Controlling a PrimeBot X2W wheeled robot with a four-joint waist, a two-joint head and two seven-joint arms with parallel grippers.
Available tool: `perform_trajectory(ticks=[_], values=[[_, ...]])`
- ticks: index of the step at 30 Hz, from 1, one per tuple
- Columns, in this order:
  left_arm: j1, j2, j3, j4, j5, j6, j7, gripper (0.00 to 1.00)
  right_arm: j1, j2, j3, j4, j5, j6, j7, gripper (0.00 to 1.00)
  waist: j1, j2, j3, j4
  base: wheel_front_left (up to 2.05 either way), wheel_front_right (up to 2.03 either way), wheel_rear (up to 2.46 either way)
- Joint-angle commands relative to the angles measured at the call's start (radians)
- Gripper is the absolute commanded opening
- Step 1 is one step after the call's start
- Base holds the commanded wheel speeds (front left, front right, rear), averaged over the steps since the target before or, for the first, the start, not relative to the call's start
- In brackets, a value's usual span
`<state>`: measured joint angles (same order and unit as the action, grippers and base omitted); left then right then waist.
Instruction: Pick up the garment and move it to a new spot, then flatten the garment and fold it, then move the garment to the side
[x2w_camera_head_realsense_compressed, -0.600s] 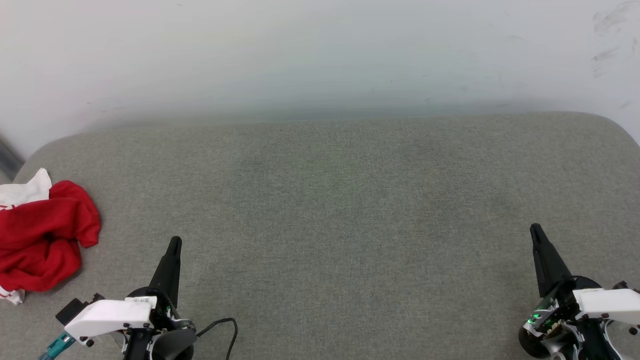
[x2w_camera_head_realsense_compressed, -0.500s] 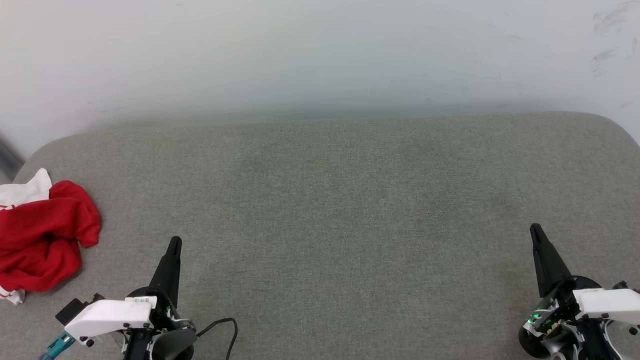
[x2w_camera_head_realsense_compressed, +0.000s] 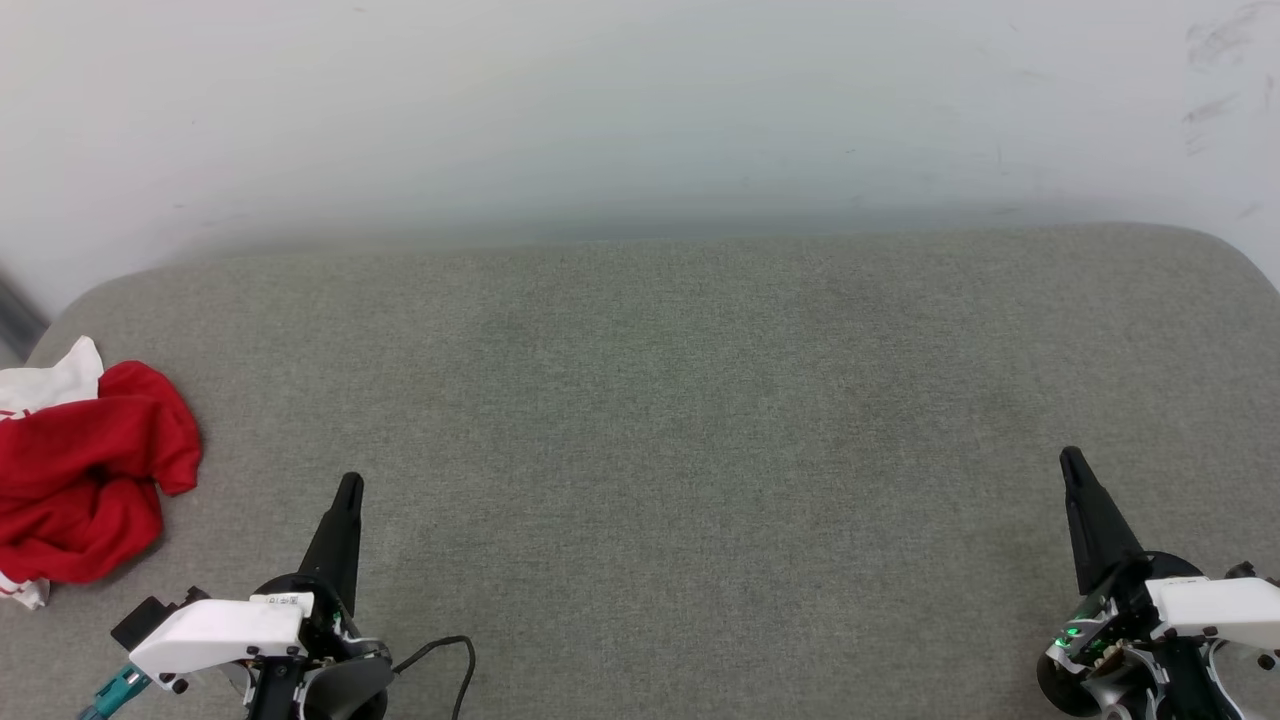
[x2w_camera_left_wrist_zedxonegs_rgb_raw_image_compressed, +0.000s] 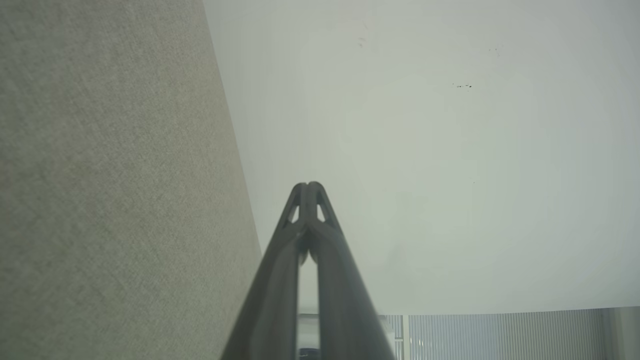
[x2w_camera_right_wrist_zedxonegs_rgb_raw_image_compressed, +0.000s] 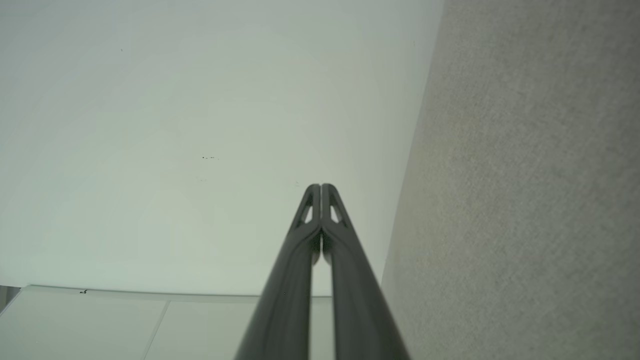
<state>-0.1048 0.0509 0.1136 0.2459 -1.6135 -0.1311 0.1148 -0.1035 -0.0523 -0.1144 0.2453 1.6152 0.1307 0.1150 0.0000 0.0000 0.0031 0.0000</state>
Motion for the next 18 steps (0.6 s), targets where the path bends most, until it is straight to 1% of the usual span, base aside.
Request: perform_trajectory(ticks=[1, 15, 16, 18], values=[[-0.01, 0.0, 0.003, 0.001, 0.003, -0.002, 0.002, 0.0, -0.012, 0.003, 0.0, 0.001, -0.005, 0.0, 0.001, 0.0, 0.0, 0.0, 0.0, 0.0, 0.0, 0.0, 0.0], [-0.01, -0.001, 0.003, 0.001, 0.003, -0.002, 0.002, 0.0, -0.012, 0.004, 0.0, 0.001, -0.005, 0.0, 0.001, 0.0, 0.0, 0.0, 0.0, 0.0, 0.0, 0.0, 0.0], [0.0, 0.0, 0.0, 0.0, 0.0, 0.0, -0.001, 1.0, 0.0, 0.0, 0.0, 0.0, 0.0, 0.0, -0.001, 1.0, 0.0, 0.0, 0.0, 0.0, 0.0, 0.0, 0.0], [0.011, -0.002, -0.002, 0.014, 0.0, 0.0, -0.002, 1.0, 0.013, 0.0, 0.002, 0.014, 0.0, 0.0, -0.002, 1.0, 0.0, 0.0, 0.0, 0.0, 0.0, 0.0, 0.0]])
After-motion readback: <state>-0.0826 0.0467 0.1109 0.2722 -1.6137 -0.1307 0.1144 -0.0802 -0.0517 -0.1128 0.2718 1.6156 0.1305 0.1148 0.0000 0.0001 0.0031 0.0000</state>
